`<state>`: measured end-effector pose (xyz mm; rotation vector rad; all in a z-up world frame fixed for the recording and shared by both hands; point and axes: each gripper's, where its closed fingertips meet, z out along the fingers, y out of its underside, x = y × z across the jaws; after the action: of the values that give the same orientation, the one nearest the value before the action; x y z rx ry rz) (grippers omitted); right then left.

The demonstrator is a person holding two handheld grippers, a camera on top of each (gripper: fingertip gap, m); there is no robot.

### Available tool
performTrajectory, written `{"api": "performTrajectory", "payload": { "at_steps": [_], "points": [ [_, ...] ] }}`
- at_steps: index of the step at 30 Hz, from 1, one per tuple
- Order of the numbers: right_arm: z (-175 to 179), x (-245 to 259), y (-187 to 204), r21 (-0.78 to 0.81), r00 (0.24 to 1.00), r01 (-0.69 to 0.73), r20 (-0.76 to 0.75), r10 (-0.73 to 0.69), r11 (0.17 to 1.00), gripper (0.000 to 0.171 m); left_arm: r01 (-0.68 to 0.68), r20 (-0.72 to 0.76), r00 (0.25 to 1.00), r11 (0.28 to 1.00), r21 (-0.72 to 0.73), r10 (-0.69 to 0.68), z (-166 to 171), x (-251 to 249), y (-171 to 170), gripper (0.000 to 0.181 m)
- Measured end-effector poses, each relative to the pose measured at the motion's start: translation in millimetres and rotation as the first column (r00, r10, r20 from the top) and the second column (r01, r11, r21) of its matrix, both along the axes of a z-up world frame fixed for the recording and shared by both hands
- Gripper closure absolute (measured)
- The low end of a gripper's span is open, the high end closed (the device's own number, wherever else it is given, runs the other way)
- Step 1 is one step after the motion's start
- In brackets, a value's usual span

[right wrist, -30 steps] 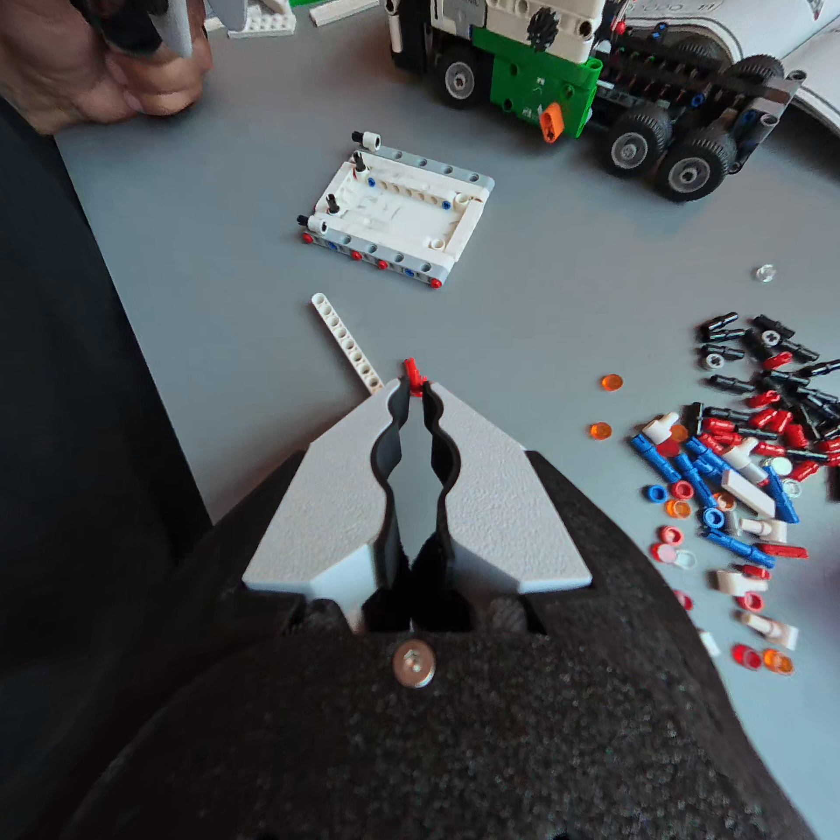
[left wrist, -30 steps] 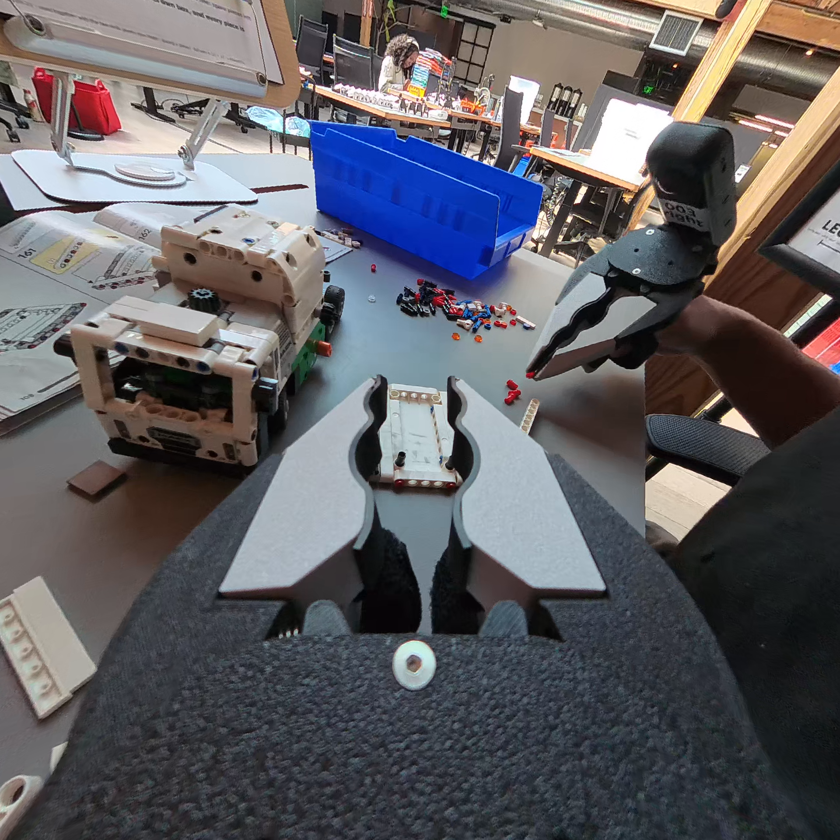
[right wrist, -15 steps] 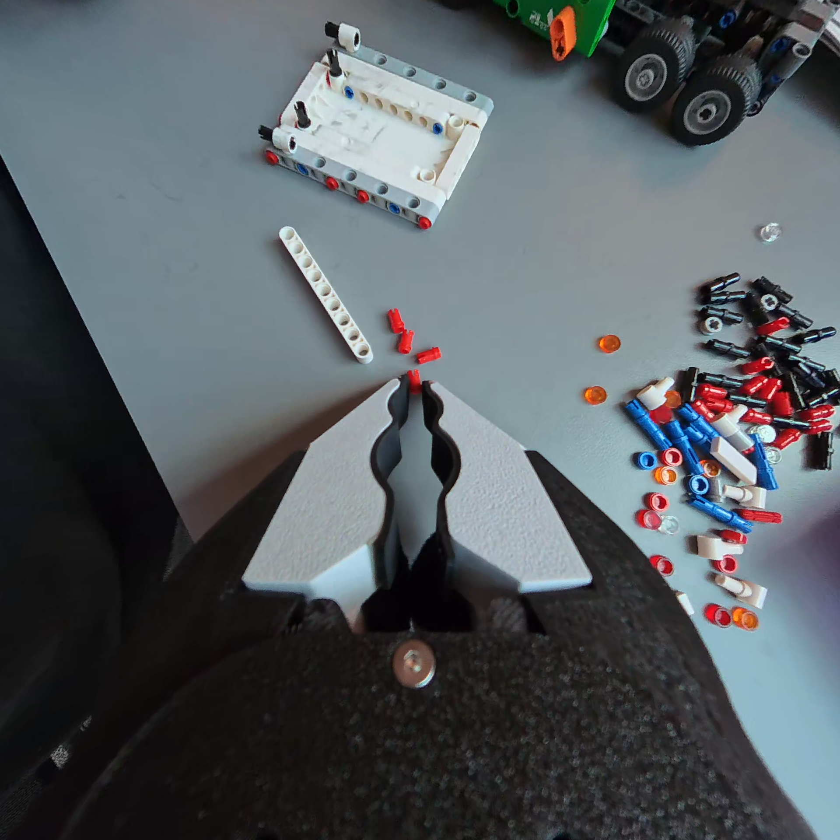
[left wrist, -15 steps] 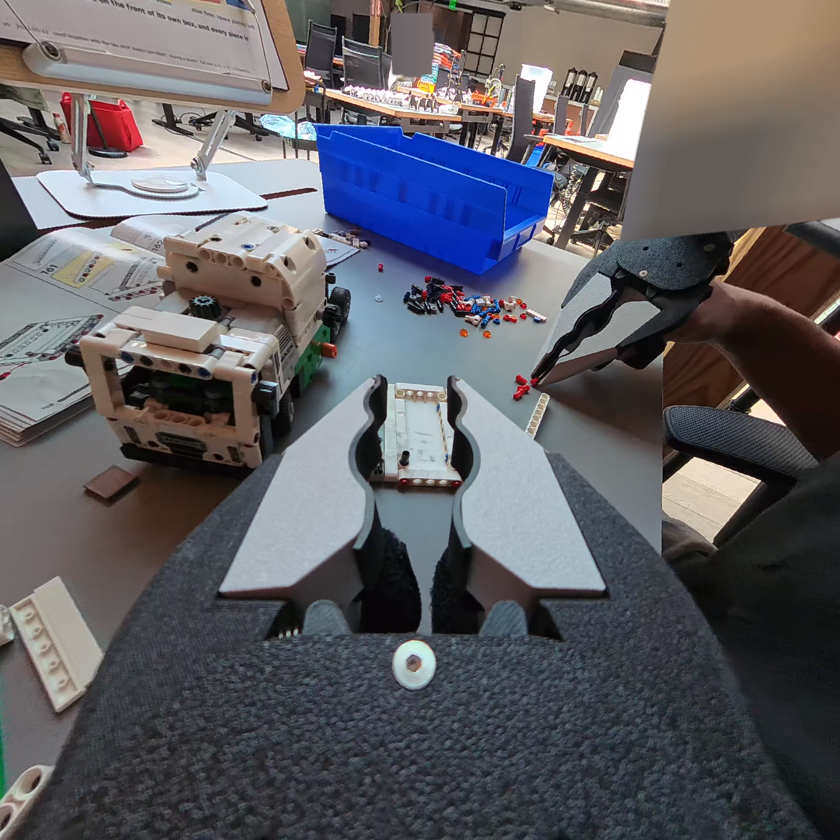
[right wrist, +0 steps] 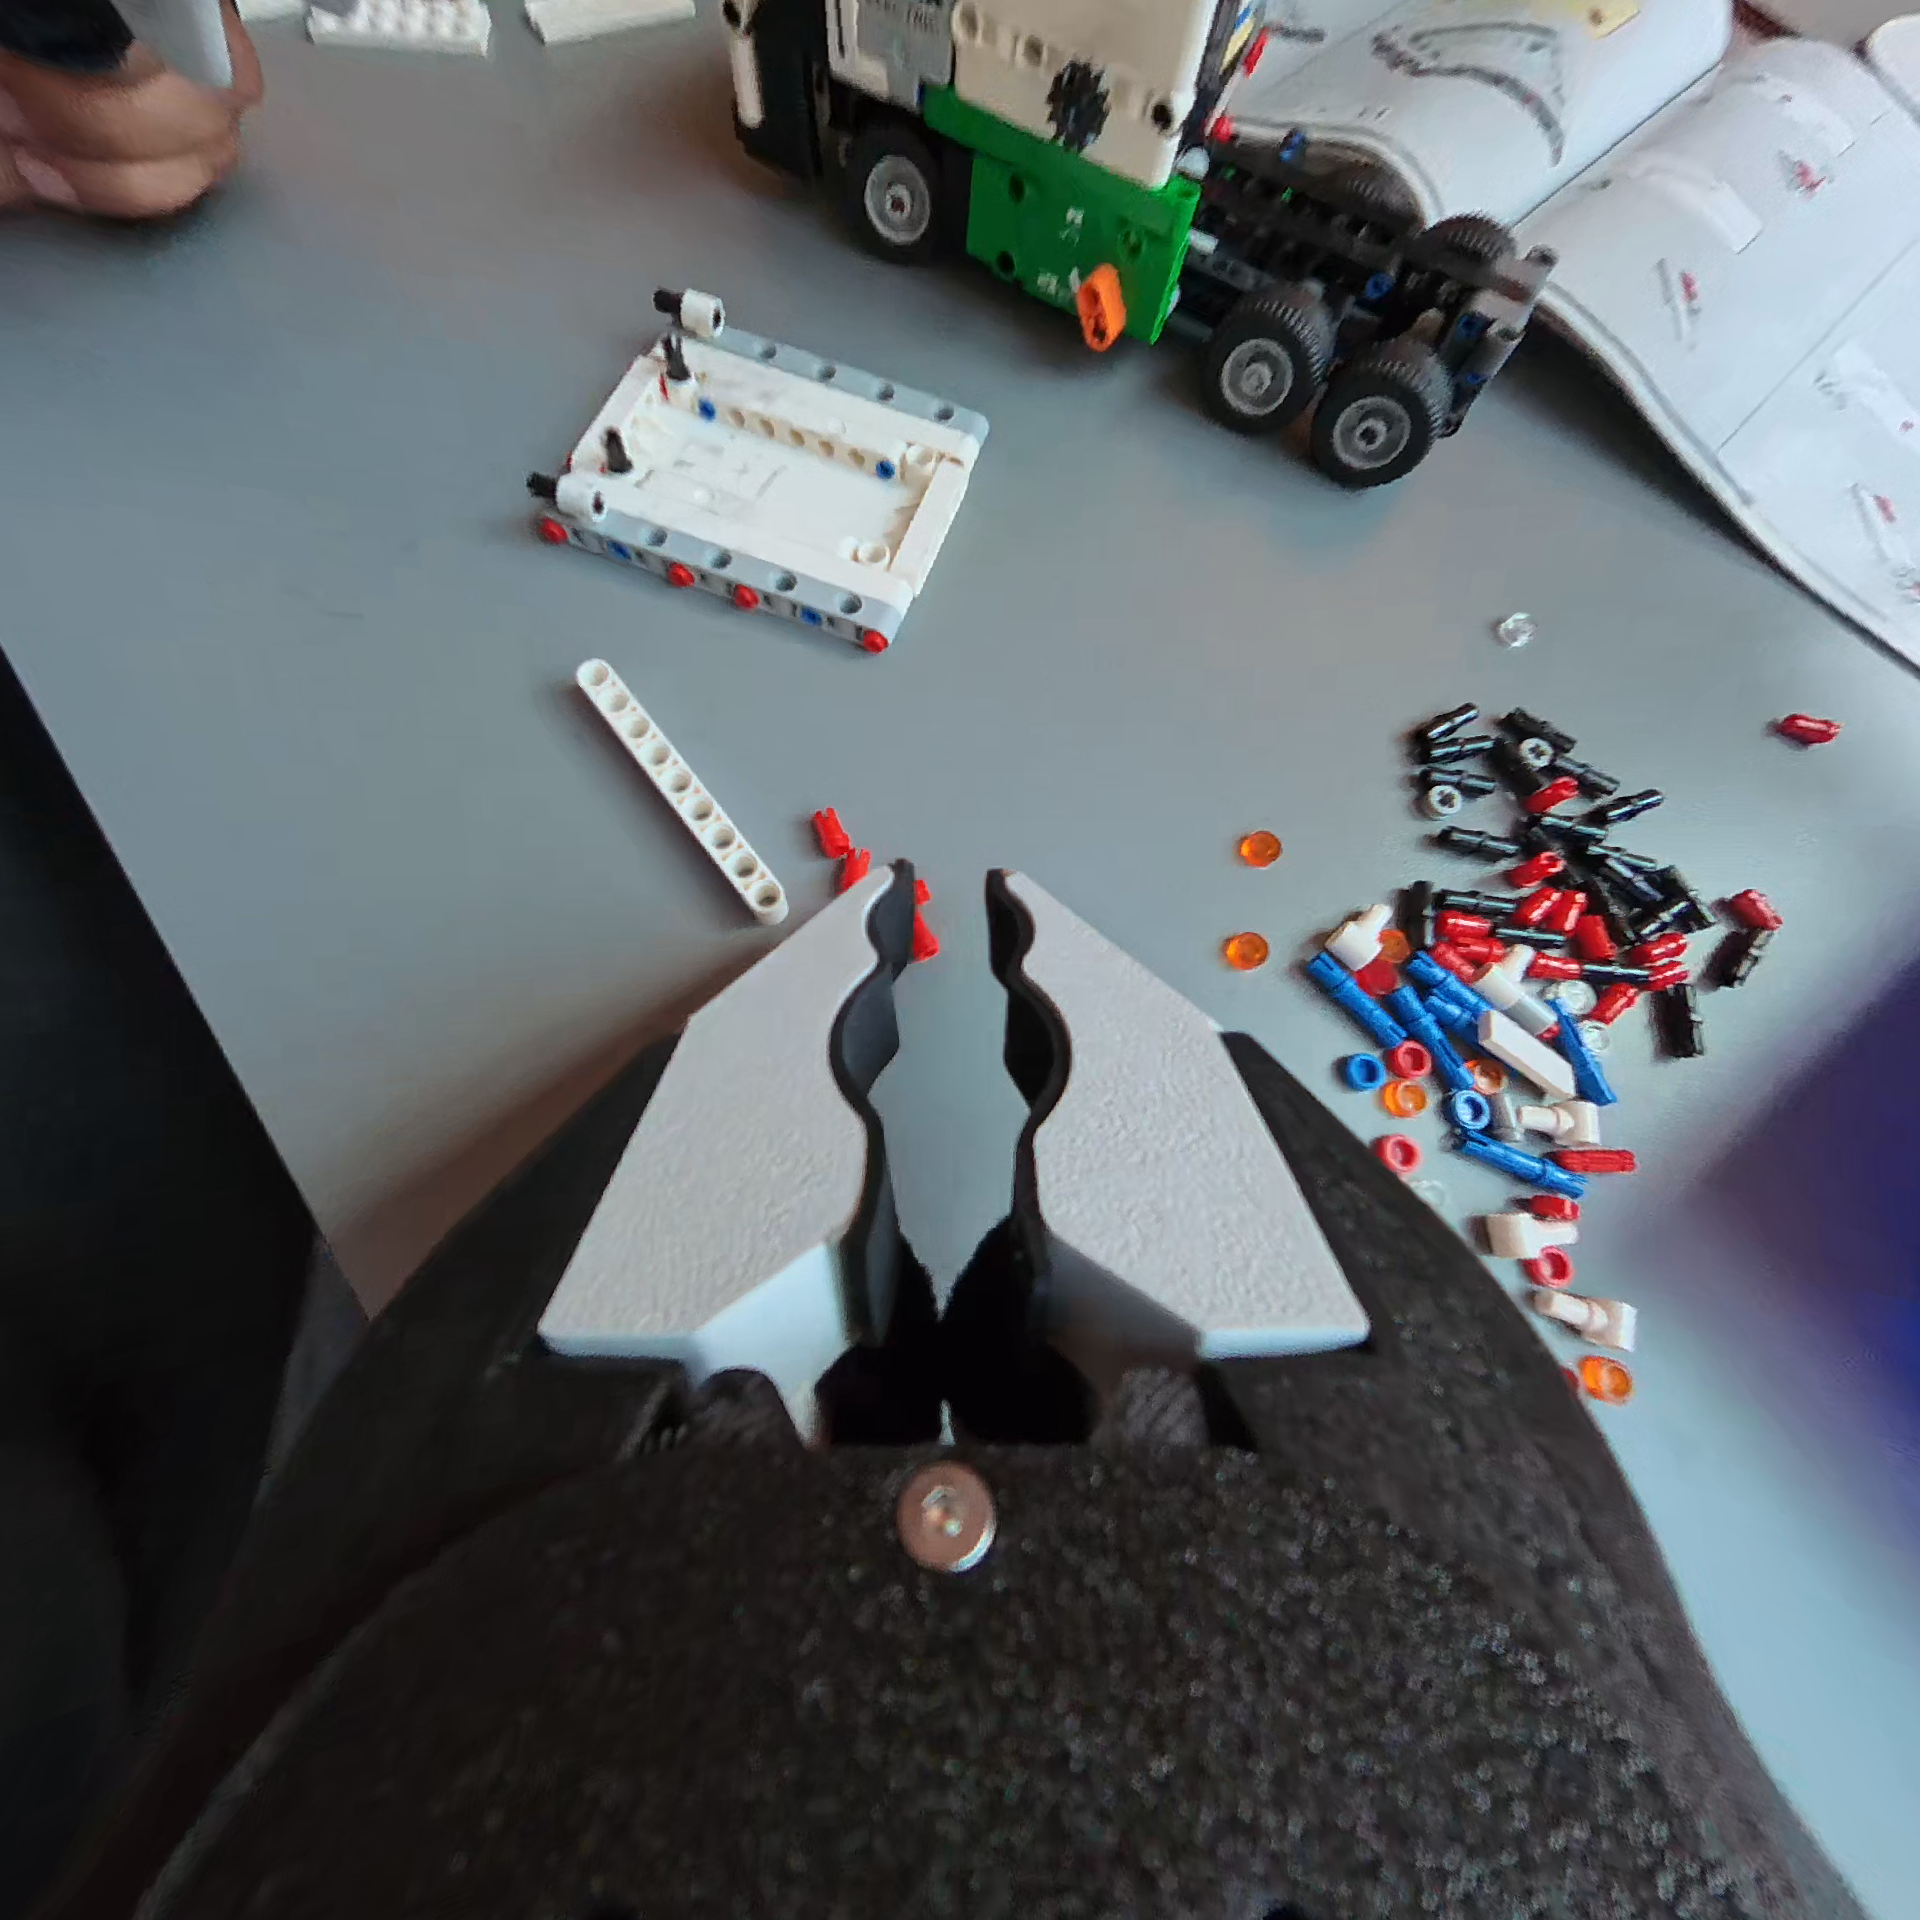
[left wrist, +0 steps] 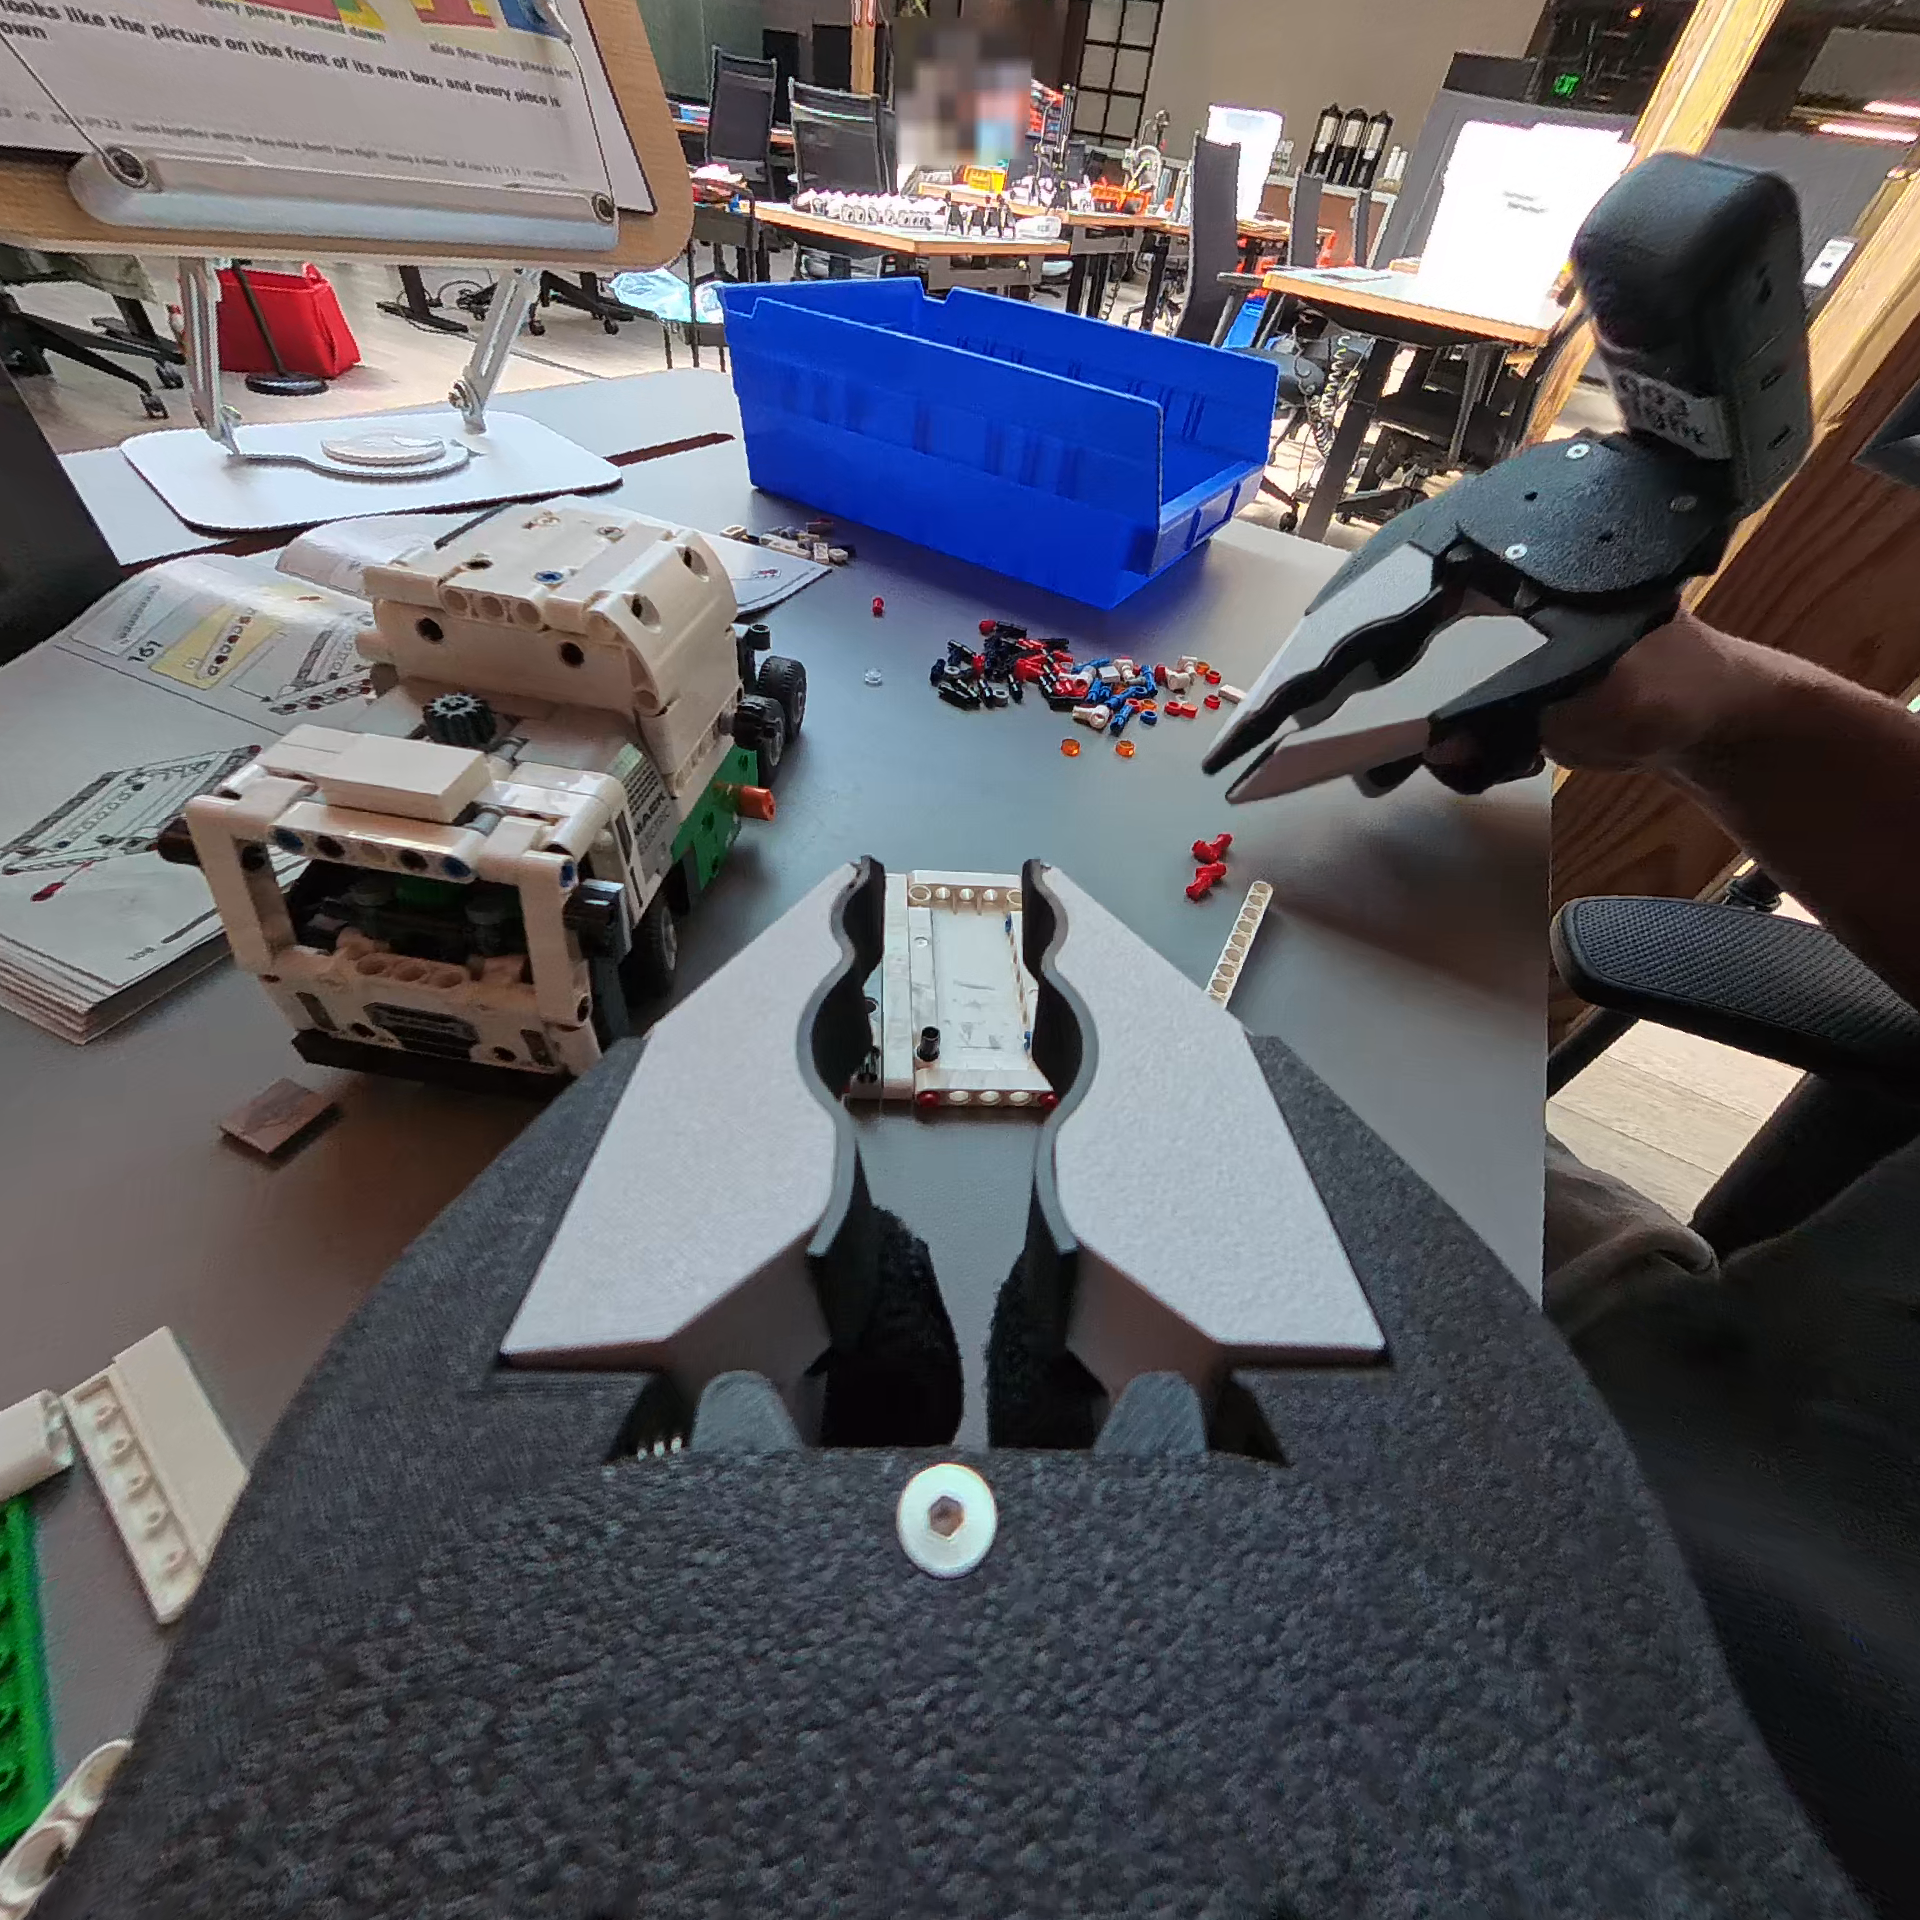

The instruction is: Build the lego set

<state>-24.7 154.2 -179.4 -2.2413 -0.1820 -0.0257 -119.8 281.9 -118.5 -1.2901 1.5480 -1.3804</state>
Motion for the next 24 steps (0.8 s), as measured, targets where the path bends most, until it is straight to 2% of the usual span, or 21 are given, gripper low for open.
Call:
{"api": "performTrajectory", "payload": {
  "at_steps": [3, 6, 12, 15, 18, 21, 24],
  "points": [
    [22.6, 9.4, 1.5, 0.146, 0.998, 0.066, -0.02, -0.064, 0.987, 0.158, 0.004, -0.01, 1.0, 1.0, 0.014, -0.004, -2.0, 0.8, -1.8, 0.158],
    [34.8, 12.1, -0.6, 0.246, 0.99, 0.118, -0.11, -0.093, 0.962, 0.156, 0.007, -0.016, 1.0, 0.999, 0.032, -0.006, -3.6, 1.3, -3.6, 0.158],
    [30.7, 4.9, -2.6, 0.241, 0.964, 0.122, -0.259, -0.057, 0.963, 0.151, 0.04, -0.029, 0.999, 0.999, 0.035, -0.039, -5.0, 1.0, -9.6, 0.158],
    [29.8, 1.7, -3.1, 0.235, 0.963, 0.108, -0.266, -0.043, 0.966, 0.151, 0.189, -0.14, 0.973, 0.981, 0.033, -0.183, -17.7, 0.2, -39.0, 0.154],
    [28.9, -1.7, -3.0, 0.231, 0.967, 0.087, -0.254, -0.026, 0.969, 0.152, 0.344, -0.322, 0.906, 0.922, 0.178, -0.275, -44.3, 2.5, -76.2, 0.148],
    [27.3, -4.7, -2.9, 0.22, 0.966, 0.067, -0.257, -0.009, 0.973, 0.152, 0.43, -0.45, 0.852, 0.848, 0.31, -0.268, -69.3, 10.5, -100.5, 0.146],
    [26.5, -7.6, -3.8, 0.213, 0.963, 0.056, -0.27, 0.004, 0.975, 0.152, 0.43, -0.471, 0.848, 0.836, 0.342, -0.243, -75.6, 24.0, -107.4, 0.146]
  ]
}}
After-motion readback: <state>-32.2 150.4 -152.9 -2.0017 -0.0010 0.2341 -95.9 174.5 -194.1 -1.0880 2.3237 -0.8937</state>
